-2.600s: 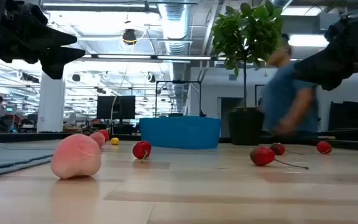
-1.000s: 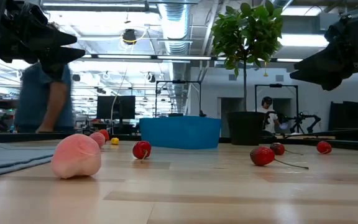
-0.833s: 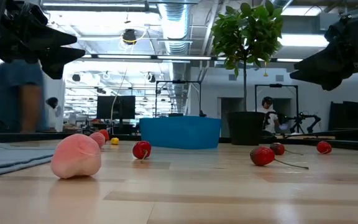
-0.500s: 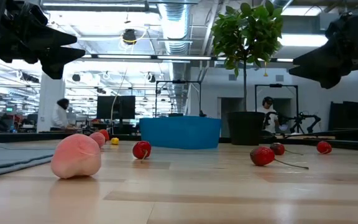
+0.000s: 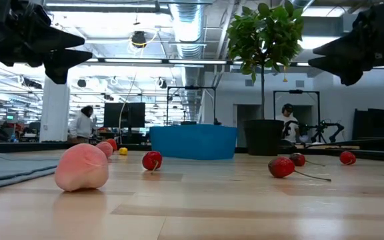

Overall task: Pick and placing Produce into tupperware
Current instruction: Put the cherry into the container

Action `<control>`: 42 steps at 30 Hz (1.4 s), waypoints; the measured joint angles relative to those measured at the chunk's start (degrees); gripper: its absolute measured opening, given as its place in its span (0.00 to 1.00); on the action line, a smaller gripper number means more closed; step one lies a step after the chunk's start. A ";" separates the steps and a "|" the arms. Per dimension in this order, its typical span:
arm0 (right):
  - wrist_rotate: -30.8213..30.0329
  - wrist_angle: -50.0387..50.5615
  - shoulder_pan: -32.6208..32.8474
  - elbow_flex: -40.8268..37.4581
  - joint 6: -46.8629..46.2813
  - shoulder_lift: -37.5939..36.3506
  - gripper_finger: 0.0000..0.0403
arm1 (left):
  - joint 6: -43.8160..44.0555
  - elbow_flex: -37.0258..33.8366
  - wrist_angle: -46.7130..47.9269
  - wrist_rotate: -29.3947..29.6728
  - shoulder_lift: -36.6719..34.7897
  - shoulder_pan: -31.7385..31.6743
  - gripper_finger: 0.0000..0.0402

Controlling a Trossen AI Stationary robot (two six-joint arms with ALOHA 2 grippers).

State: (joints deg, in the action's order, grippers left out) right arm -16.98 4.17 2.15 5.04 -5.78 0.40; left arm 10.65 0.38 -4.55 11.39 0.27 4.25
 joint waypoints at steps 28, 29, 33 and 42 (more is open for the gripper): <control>6.37 3.11 3.68 7.92 -1.59 34.39 0.59 | 7.76 -0.02 -1.00 2.50 0.11 -0.11 0.47; 6.37 3.26 4.37 9.66 -2.13 36.92 0.59 | 7.76 -0.02 -1.32 2.50 0.11 -0.09 0.47; 6.43 7.08 6.89 18.32 -3.30 48.28 0.59 | 6.75 -0.02 -2.64 2.59 0.11 -0.09 0.47; 6.22 36.04 11.08 41.04 -3.29 71.58 0.59 | 4.36 0.00 0.61 1.98 0.11 -0.09 0.47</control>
State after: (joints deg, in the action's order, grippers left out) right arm -10.75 40.22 13.22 46.08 -9.07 71.98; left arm 15.01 0.38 -3.94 13.37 0.38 4.16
